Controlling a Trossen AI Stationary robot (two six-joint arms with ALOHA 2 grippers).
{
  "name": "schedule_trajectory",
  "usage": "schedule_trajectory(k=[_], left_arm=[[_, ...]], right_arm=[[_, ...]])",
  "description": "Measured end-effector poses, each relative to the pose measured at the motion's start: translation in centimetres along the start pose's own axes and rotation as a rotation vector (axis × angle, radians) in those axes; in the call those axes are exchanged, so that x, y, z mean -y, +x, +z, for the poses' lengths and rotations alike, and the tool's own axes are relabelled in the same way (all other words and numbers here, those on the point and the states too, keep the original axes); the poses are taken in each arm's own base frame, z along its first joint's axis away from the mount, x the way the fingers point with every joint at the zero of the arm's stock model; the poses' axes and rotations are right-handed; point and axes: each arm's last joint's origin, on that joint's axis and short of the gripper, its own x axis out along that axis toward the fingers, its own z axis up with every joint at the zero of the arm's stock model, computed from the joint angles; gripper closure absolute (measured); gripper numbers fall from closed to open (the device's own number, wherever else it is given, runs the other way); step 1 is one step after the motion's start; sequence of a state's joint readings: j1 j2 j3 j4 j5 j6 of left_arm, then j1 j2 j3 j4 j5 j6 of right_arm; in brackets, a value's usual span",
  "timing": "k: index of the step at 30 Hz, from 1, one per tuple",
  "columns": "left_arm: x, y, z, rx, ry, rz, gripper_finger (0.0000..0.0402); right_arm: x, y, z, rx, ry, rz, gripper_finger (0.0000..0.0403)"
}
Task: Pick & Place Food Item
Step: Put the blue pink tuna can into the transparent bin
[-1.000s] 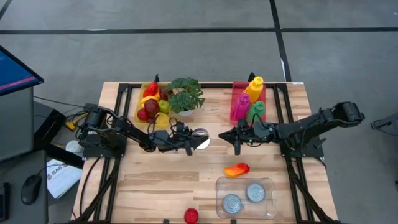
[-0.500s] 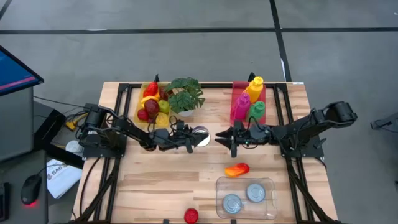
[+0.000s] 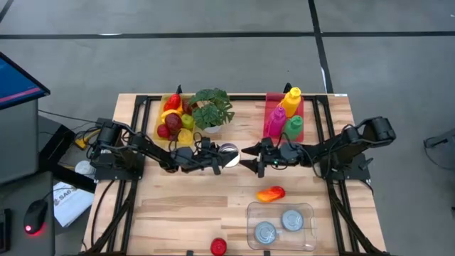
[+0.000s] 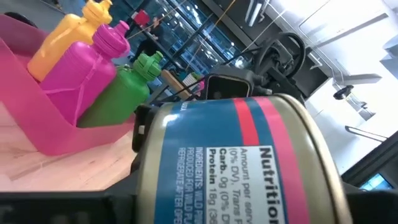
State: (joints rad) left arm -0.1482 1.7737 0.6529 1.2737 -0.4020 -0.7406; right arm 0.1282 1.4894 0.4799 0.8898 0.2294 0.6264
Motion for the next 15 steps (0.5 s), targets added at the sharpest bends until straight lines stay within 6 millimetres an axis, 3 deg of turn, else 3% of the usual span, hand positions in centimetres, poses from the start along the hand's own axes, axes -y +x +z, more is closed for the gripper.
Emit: schedule_trajectory(k=[5,15], left_arm=[[0.2,0.0,0.2,0.014,-0.012,-0.024,0.023],[0.4,0.0,0.3,0.023,-0.02,-0.043,0.023]], right_arm=[[-0.4,1.0,0.3,-0.028,-0.003,0.084,0.0058],[-1.0,1.2,0.6,-0.048,-0.042,0.167,0.0072]])
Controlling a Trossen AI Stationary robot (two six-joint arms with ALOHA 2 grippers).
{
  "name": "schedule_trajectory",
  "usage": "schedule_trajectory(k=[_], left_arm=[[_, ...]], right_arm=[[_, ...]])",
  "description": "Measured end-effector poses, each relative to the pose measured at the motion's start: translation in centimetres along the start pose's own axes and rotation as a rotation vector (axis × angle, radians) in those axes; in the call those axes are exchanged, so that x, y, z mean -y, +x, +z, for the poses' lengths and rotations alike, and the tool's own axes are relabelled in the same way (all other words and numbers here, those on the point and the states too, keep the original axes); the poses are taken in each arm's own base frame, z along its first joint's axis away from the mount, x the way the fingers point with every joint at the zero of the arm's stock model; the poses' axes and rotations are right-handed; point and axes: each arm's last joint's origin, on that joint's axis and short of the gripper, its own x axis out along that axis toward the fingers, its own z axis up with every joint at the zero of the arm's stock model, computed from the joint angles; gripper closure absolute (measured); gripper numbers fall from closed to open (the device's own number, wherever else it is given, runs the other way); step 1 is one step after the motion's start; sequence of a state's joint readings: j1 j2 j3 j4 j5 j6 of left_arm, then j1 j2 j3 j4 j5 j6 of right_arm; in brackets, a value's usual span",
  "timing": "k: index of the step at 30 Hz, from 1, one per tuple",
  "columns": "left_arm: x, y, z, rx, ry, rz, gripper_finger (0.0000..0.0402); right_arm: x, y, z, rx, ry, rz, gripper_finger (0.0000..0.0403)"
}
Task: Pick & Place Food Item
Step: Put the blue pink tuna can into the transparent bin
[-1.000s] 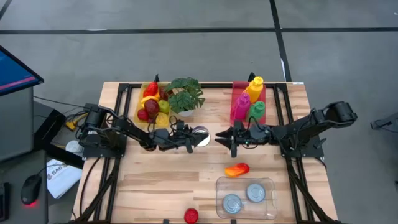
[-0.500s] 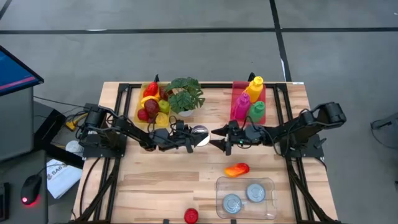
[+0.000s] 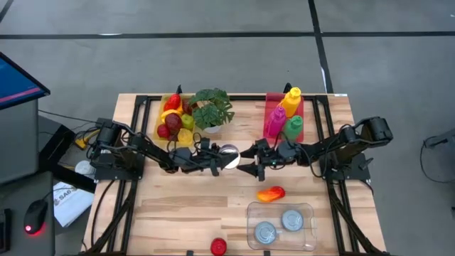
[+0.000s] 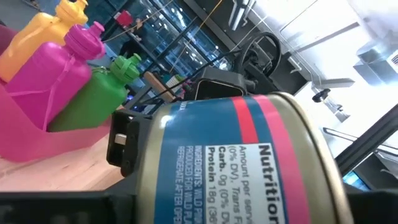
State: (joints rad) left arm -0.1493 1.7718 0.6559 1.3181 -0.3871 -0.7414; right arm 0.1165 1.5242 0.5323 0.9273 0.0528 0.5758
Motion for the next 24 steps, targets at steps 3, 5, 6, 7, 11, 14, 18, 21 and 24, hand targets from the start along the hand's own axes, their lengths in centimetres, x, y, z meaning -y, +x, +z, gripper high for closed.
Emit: schedule_trajectory(k=[3,5,6,7,11,14,18,21,24], left_arm=[[-0.07,0.0,-0.02,0.002,0.007,0.011,0.023],[-0.32,-0.05,-0.22,-0.011,0.015,0.02,0.023],[-0.29,-0.04,-0.2,-0.009,0.016,0.023,0.023],[-0.28,-0.05,-0.21,-0.011,0.016,0.02,0.023],[-0.25,-0.05,-0.2,-0.01,0.014,0.018,0.023],[-0.22,-0.05,-0.16,-0.006,0.012,0.015,0.023],[-0.23,-0.04,-0.13,-0.003,0.012,0.019,0.023],[-0.25,-0.03,-0.14,-0.006,0.014,0.024,0.023],[-0.26,-0.03,-0.17,-0.011,0.015,0.024,0.023]], right_arm=[[-0.09,0.0,0.1,0.007,-0.006,0.013,0.0072],[-0.35,0.01,0.31,0.002,-0.023,0.048,0.0072],[-0.36,0.0,0.24,-0.011,-0.03,0.067,0.0072],[-0.38,0.01,0.23,-0.016,-0.03,0.075,0.0072],[-0.4,0.01,0.23,-0.017,-0.028,0.078,0.0072],[-0.45,0.0,0.32,-0.007,-0.015,0.083,0.0072],[-0.5,0.16,0.55,0.018,0.015,0.05,0.0072],[-0.57,0.53,0.71,0.021,0.029,0.041,0.0072],[-0.64,0.95,0.73,0.02,0.04,0.04,0.0075]])
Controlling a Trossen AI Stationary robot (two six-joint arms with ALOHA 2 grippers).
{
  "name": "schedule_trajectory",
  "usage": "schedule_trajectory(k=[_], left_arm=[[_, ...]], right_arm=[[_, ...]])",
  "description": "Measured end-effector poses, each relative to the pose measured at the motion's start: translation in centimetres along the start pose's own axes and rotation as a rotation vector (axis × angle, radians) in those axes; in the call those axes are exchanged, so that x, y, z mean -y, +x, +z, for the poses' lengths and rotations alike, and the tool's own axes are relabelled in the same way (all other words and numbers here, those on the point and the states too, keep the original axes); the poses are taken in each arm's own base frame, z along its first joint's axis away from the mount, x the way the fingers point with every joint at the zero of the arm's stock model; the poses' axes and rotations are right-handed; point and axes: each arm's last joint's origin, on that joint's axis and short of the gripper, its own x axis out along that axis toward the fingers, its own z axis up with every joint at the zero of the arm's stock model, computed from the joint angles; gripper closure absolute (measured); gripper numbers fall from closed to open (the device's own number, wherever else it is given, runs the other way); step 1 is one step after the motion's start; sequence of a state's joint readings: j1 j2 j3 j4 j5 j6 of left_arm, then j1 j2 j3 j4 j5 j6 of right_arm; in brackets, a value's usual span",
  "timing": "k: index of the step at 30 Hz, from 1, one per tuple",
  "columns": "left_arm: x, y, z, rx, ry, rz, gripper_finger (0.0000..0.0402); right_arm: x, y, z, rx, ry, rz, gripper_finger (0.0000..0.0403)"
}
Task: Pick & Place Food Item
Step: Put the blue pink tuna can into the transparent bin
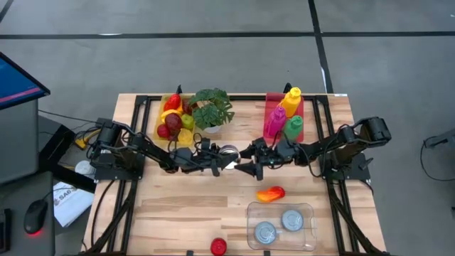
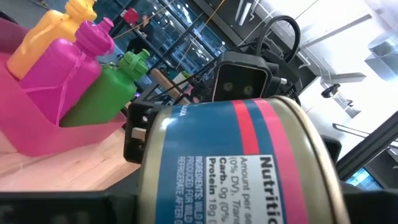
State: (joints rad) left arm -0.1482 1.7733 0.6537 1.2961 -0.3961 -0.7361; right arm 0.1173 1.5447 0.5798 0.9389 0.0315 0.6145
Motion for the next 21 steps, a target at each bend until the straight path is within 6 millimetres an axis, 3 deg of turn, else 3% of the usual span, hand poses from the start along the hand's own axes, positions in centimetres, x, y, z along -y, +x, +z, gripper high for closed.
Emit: schedule_trajectory(k=[11,21], left_arm=[[0.02,0.0,-0.01,-0.002,0.003,-0.003,0.023],[0.02,-0.01,-0.04,-0.007,0.007,-0.006,0.0215]], right_arm=[[0.06,0.08,-0.03,-0.012,0.014,-0.014,0.0135],[0.06,0.08,-0.04,-0.013,0.015,-0.015,0.0144]])
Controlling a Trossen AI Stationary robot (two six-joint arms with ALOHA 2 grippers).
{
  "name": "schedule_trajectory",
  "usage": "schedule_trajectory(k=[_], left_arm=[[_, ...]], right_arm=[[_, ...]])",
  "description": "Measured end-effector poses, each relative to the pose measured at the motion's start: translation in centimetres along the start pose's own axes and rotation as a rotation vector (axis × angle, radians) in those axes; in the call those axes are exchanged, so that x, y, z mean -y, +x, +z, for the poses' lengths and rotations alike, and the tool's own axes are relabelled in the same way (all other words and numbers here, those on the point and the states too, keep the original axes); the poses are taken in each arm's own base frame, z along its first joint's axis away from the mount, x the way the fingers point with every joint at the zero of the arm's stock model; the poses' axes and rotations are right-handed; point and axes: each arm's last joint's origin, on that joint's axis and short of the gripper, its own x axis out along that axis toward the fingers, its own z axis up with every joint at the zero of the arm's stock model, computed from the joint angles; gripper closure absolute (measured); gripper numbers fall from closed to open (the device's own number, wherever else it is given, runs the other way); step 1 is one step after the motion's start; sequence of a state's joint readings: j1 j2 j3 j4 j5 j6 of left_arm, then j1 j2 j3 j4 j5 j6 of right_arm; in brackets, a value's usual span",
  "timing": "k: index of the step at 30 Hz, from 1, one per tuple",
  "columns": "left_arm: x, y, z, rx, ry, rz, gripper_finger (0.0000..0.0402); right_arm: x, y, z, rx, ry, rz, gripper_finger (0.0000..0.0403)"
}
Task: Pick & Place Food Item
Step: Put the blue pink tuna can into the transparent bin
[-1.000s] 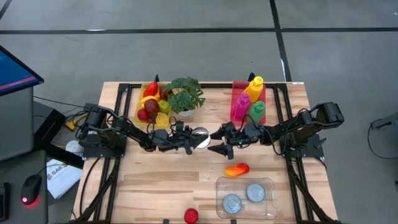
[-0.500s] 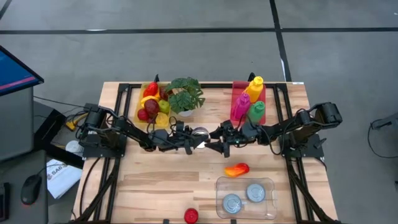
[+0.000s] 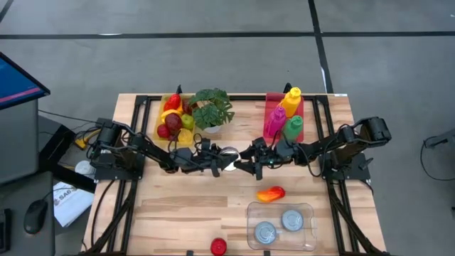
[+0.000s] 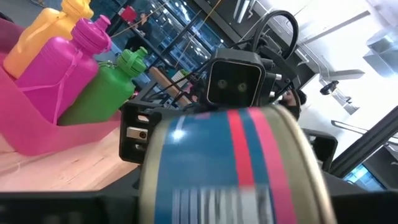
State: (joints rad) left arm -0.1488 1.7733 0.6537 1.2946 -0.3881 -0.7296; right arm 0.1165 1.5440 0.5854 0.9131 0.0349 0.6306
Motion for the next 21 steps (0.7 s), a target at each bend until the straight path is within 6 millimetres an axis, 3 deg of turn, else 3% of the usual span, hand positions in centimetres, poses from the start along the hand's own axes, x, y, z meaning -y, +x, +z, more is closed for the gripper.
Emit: schedule_trajectory(k=[15,21], left_arm=[[-0.21,0.02,-0.24,-0.027,0.014,0.018,0.0213],[-0.21,0.02,-0.23,-0.027,0.013,0.018,0.0196]], right_arm=[[0.14,0.0,0.05,0.019,0.027,-0.034,0.015],[0.17,-0.01,0.03,0.021,0.026,-0.037,0.0173]])
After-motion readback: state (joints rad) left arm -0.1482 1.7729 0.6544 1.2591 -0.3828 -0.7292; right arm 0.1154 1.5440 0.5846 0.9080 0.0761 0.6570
